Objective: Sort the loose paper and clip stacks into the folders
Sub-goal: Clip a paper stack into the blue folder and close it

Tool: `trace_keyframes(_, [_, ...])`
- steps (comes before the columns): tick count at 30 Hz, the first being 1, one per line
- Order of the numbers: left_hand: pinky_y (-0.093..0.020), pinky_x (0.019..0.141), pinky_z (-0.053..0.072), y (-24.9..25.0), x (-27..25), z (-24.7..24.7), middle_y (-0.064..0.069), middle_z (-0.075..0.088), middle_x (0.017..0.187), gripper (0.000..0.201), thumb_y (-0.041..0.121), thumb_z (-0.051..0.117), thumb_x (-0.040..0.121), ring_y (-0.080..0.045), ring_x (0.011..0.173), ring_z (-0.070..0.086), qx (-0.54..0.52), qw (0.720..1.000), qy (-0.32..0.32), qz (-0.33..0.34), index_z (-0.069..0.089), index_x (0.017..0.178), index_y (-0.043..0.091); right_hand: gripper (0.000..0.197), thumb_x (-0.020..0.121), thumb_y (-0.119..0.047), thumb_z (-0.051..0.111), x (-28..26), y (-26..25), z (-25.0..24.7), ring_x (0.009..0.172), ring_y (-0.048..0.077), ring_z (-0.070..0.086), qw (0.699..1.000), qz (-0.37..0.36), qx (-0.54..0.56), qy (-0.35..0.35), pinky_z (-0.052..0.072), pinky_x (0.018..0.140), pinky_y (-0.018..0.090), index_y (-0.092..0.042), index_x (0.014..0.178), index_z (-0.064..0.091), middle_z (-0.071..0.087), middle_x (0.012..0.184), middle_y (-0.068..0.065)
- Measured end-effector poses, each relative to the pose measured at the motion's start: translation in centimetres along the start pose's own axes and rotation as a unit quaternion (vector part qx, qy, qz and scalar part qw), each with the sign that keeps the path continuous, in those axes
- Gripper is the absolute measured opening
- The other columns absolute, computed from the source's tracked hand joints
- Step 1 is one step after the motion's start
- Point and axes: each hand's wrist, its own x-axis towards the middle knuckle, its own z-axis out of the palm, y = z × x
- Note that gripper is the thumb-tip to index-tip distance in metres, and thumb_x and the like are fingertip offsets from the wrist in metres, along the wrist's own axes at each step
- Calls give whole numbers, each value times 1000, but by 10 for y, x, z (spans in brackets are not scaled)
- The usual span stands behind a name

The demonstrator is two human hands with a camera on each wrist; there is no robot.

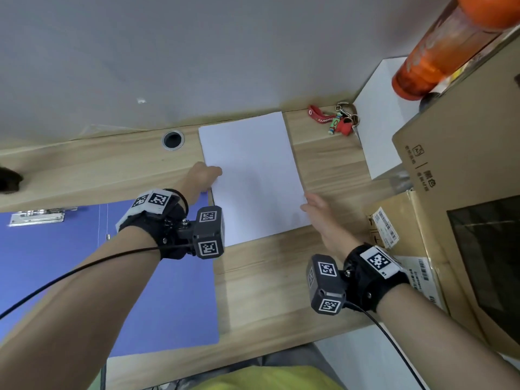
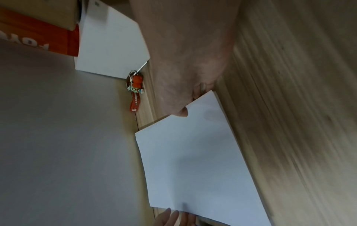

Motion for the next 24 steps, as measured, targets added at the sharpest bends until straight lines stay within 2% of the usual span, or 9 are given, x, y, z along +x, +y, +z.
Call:
trace_keyframes(4, [-18, 38, 27, 6, -11, 28, -2, 40, 58, 29, 9, 47, 92, -16, 50, 36, -23, 999, -26, 6, 42, 64, 13, 49, 98, -14, 39, -1, 8, -25, 139, 20, 32, 999, 23, -9, 31, 30, 106, 35, -21, 146, 34, 32, 153, 1])
trace_keyframes(6, [-16, 38, 30, 9, -18, 41, 0, 43, 60, 29, 7, 46, 93, -13, 50, 38, -29, 998, -46, 23, 46, 65, 15, 49, 98, -15, 38, -4, 11, -34, 139, 21, 31, 999, 33, -7, 41, 29, 106, 36, -22, 146, 34, 31, 153, 0])
trace_keyframes(9, [-22, 56, 39, 9, -23, 49, 2, 53, 71, 21, 10, 47, 93, -13, 62, 49, -28, 996, -71, 38, 53, 74, 15, 49, 98, -14, 37, -9, 14, -43, 137, 22, 33, 998, 41, -5, 51, 30, 105, 36, -20, 147, 33, 32, 153, 1])
trace_keyframes(11, [-26, 76, 46, 6, -25, 45, 2, 63, 95, 12, 14, 49, 93, -17, 88, 60, -40, 994, -95, 46, 60, 96, 14, 46, 97, -13, 40, -13, 11, -45, 130, 24, 40, 997, 30, -7, 68, 33, 103, 37, -17, 143, 37, 39, 148, 3])
trace_keyframes(14, [-30, 97, 44, -4, -30, 29, 0, 54, 131, 46, 18, 50, 94, -20, 116, 54, -68, 992, -77, 78, 43, 139, 14, 45, 96, -11, 41, -20, 0, -39, 114, 21, 46, 993, -11, 13, 115, 36, 92, 32, -17, 140, 39, 46, 138, 1])
trace_keyframes(16, [-32, 102, 44, -13, -37, 14, 0, 47, 136, 51, 16, 51, 94, -20, 117, 54, -102, 989, -37, 104, 39, 143, 17, 46, 96, -9, 40, -25, -8, -31, 115, 18, 44, 990, -33, 35, 135, 34, 90, 30, -17, 141, 38, 46, 130, -2])
trace_keyframes(18, [-29, 97, 47, -28, -41, -5, -2, 50, 135, 46, 12, 52, 93, -18, 115, 56, -142, 981, -5, 131, 46, 137, 19, 40, 96, -10, 41, -32, -17, -18, 106, 14, 45, 987, -53, 38, 147, 34, 84, 28, -19, 135, 44, 46, 120, -5])
trace_keyframes(21, [-26, 91, 47, -61, -49, -36, -3, 55, 129, 40, 7, 51, 92, -16, 112, 56, -165, 974, 48, 148, 52, 130, 20, 27, 93, -10, 46, -38, -22, 10, 91, 16, 55, 990, -70, 66, 107, 40, 74, 26, -19, 118, 55, 58, 114, 4])
trace_keyframes(24, [-25, 85, 44, -106, -57, -64, -2, 55, 127, 38, 6, 50, 92, -15, 103, 55, -171, 971, 103, 132, 54, 128, 19, 15, 95, -13, 50, -51, -16, 45, 77, 23, 63, 995, -53, 79, -24, 48, 67, 27, -15, 109, 56, 63, 102, 11])
